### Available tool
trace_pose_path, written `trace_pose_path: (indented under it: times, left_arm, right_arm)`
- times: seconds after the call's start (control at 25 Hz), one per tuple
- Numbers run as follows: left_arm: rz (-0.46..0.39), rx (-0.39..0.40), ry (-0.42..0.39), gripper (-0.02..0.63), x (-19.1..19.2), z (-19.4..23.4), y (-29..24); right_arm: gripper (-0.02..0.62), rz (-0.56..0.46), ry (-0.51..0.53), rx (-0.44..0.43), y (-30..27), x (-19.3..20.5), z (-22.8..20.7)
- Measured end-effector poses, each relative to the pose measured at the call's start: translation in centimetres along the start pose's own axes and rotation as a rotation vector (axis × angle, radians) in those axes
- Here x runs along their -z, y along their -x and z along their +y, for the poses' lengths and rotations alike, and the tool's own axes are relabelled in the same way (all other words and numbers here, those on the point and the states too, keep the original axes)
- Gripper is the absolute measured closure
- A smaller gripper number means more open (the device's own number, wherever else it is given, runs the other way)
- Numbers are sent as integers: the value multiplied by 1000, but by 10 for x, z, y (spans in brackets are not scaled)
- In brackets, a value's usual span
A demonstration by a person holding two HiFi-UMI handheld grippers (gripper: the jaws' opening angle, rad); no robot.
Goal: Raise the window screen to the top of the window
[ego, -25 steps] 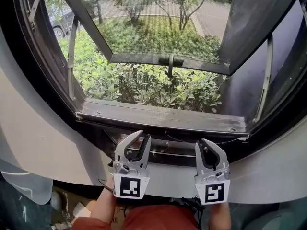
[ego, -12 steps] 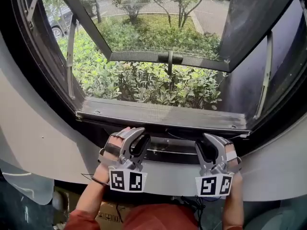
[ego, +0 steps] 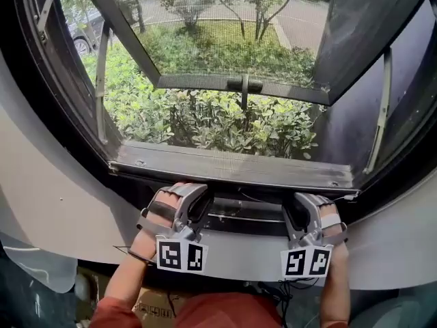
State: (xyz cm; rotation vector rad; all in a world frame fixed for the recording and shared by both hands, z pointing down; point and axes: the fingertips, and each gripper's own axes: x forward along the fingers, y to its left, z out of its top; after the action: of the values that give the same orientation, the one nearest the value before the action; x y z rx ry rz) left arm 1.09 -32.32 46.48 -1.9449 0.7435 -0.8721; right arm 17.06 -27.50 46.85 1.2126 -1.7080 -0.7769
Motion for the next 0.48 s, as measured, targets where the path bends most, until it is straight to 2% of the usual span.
trace_pose_path:
  times: [0.12,0.24,0.48]
  left_arm:
    - [24,55,-19,488,0,-1,-2]
    - [31,108,-3,489,0,-1,-3]
    - [29,119,-8,510,-1,-4,-4]
  right_arm:
    - [449,-5,-12,-6,0,0,-1]
    - [451,-12,-24,-17,-1,-1,-1]
    - [472,-18,-33,-15,1,1,3]
